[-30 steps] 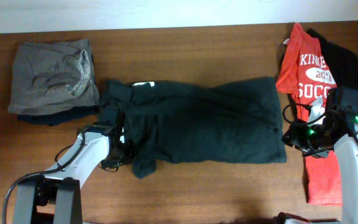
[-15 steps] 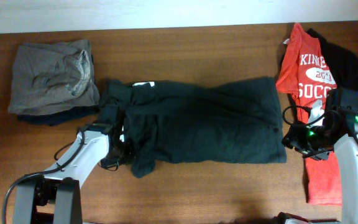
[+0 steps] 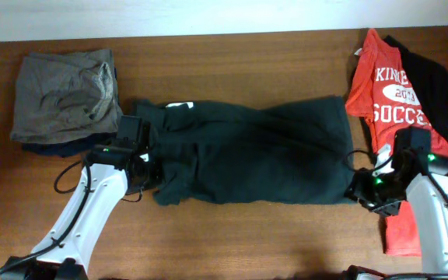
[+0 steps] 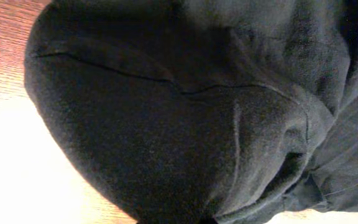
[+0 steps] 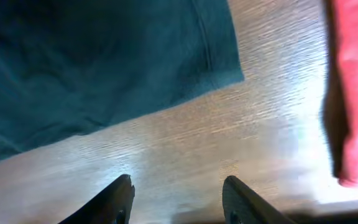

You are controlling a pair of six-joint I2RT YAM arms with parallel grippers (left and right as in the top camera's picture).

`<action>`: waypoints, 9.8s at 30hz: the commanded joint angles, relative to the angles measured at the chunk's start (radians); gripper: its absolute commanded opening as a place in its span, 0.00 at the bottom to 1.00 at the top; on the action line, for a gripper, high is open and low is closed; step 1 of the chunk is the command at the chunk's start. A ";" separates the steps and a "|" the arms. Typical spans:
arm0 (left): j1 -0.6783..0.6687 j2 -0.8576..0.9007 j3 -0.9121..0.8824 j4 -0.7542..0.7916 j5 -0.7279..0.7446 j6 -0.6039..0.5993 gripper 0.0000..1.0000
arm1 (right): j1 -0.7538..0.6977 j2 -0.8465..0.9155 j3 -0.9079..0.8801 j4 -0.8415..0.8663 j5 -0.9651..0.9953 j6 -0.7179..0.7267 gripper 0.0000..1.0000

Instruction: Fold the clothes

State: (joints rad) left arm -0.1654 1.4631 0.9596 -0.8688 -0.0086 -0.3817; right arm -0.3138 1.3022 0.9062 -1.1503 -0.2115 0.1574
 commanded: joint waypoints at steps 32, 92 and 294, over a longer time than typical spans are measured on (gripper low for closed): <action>0.084 -0.006 0.007 -0.003 -0.019 0.016 0.01 | -0.006 0.293 -0.149 0.351 0.112 0.009 0.41; 0.121 0.119 0.203 0.173 -0.146 0.039 0.01 | -0.007 0.168 0.160 0.296 0.021 -0.011 0.04; 0.286 0.452 0.773 -0.296 0.256 0.467 0.47 | 0.749 0.720 0.575 0.091 0.087 0.069 0.04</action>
State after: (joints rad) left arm 0.1200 1.9087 1.7447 -1.1629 0.2279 0.0662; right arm 0.4850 2.0449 1.5730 -1.1191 -0.0631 0.2573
